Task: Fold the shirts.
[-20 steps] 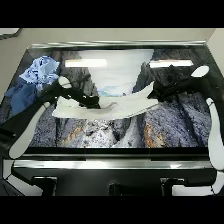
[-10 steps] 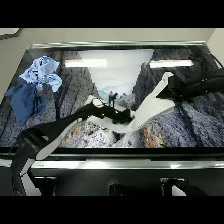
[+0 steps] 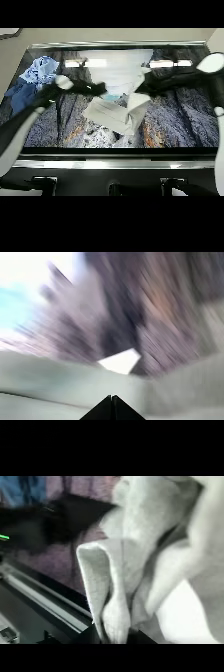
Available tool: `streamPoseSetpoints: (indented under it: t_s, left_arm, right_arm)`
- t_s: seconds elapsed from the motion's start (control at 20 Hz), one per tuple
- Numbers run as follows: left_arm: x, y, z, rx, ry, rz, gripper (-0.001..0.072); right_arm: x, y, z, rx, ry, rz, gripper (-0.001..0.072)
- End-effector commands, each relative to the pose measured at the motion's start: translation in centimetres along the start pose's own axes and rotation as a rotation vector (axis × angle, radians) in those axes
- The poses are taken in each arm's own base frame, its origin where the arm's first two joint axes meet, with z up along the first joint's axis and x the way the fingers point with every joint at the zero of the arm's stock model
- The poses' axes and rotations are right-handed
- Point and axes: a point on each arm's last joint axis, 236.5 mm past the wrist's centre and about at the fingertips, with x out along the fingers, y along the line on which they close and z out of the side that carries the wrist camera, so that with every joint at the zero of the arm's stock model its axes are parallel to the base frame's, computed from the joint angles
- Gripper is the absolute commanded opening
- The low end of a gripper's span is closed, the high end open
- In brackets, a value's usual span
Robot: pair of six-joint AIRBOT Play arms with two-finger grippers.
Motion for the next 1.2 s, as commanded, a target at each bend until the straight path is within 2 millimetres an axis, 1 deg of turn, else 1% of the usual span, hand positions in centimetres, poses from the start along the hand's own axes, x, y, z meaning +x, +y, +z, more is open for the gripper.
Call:
streamPoseSetpoints:
  t_s: [0.0, 0.1, 0.15, 0.2, 0.25, 0.3, 0.35, 0.4, 0.45, 0.5, 0.55, 0.6, 0.65, 0.7, 0.75, 0.8, 0.85, 0.9, 0.95, 1.0, 1.05, 1.1, 1.15]
  left_arm:
    - [-16.7, 7.8, 8.4, 0.068, -0.317, 0.329, 0.0028]
    - [-24.5, 8.5, 9.7, 0.042, -0.446, 0.377, 0.0029]
    - [-27.8, 8.3, 9.8, 0.041, -0.500, 0.395, 0.0029]
    - [-30.2, 7.8, 9.8, 0.044, -0.544, 0.405, 0.0029]
    - [-32.1, 7.2, 9.7, 0.050, -0.584, 0.409, 0.0029]
    - [-33.6, 6.2, 9.6, 0.064, -0.615, 0.405, 0.0029]
    - [-34.5, 5.3, 9.4, 0.074, -0.636, 0.398, 0.0029]
    - [-34.9, 4.6, 9.1, 0.084, -0.640, 0.391, 0.0029]
    - [-34.9, 4.4, 8.7, 0.085, -0.629, 0.390, 0.0029]
    - [-34.6, 4.5, 8.2, 0.084, -0.607, 0.393, 0.0029]
    - [-34.3, 4.8, 7.8, 0.097, -0.579, 0.404, 0.0029]
    - [-33.9, 5.1, 7.5, 0.109, -0.560, 0.411, 0.0029]
    - [-33.7, 5.3, 7.3, 0.124, -0.549, 0.420, 0.0029]
    - [-33.6, 5.8, 7.2, 0.141, -0.540, 0.441, 0.0029]
    - [-33.8, 6.5, 7.3, 0.145, -0.538, 0.466, 0.0029]
    - [-34.2, 7.1, 7.4, 0.145, -0.542, 0.493, 0.0029]
    - [-34.6, 7.6, 7.4, 0.138, -0.546, 0.505, 0.0029]
    - [-34.9, 8.1, 7.4, 0.128, -0.550, 0.516, 0.0029]
    - [-35.3, 8.5, 7.4, 0.115, -0.552, 0.525, 0.0029]
    - [-35.5, 9.0, 7.2, 0.104, -0.546, 0.536, 0.0030]
    - [-35.4, 9.4, 6.9, 0.094, -0.531, 0.542, 0.0030]
    - [-35.2, 9.6, 6.7, 0.088, -0.517, 0.544, 0.0030]
    - [-34.9, 9.8, 6.5, 0.082, -0.505, 0.541, 0.0030]
  right_arm:
    - [9.4, 3.3, 1.3, 0.019, 0.025, 0.168, 0.0054]
    - [15.3, 3.7, 0.8, 0.071, 0.076, 0.219, 0.0054]
    - [17.9, 3.5, 0.5, 0.114, 0.088, 0.239, 0.0054]
    - [20.6, 3.1, 0.4, 0.172, 0.089, 0.256, 0.0055]
    - [22.9, 2.5, 0.2, 0.225, 0.089, 0.264, 0.0055]
    - [24.7, 1.8, -0.2, 0.266, 0.094, 0.266, 0.0058]
    - [26.2, 1.1, -0.2, 0.318, 0.088, 0.265, 0.0242]
    - [26.9, 0.9, 0.2, 0.371, 0.072, 0.279, 0.0679]
    - [26.8, 0.9, 1.1, 0.386, 0.042, 0.295, 0.0685]
    - [25.9, 0.8, 2.3, 0.387, 0.008, 0.299, 0.0687]
    - [24.1, 0.6, 3.7, 0.374, -0.029, 0.300, 0.0674]
    - [22.0, 0.2, 5.1, 0.344, -0.062, 0.289, 0.0658]
    - [19.4, -0.6, 6.0, 0.292, -0.081, 0.252, 0.0658]
    - [16.6, -2.2, 6.1, 0.247, -0.077, 0.176, 0.0658]
    - [14.1, -4.6, 5.7, 0.212, -0.057, 0.071, 0.0659]
    - [11.3, -8.1, 3.9, 0.176, 0.012, -0.086, 0.0660]
    - [8.7, -11.8, 1.8, 0.176, 0.087, -0.244, 0.0660]
    - [6.6, -14.7, -1.1, 0.181, 0.183, -0.366, 0.0660]
    - [5.2, -16.9, -4.7, 0.209, 0.277, -0.439, 0.0663]
    - [5.2, -18.3, -7.7, 0.259, 0.307, -0.454, 0.0663]
    - [6.5, -18.9, -9.5, 0.324, 0.277, -0.419, 0.0663]
    - [8.6, -18.3, -10.7, 0.403, 0.234, -0.330, 0.0663]
    - [10.8, -17.5, -11.5, 0.466, 0.190, -0.223, 0.0663]
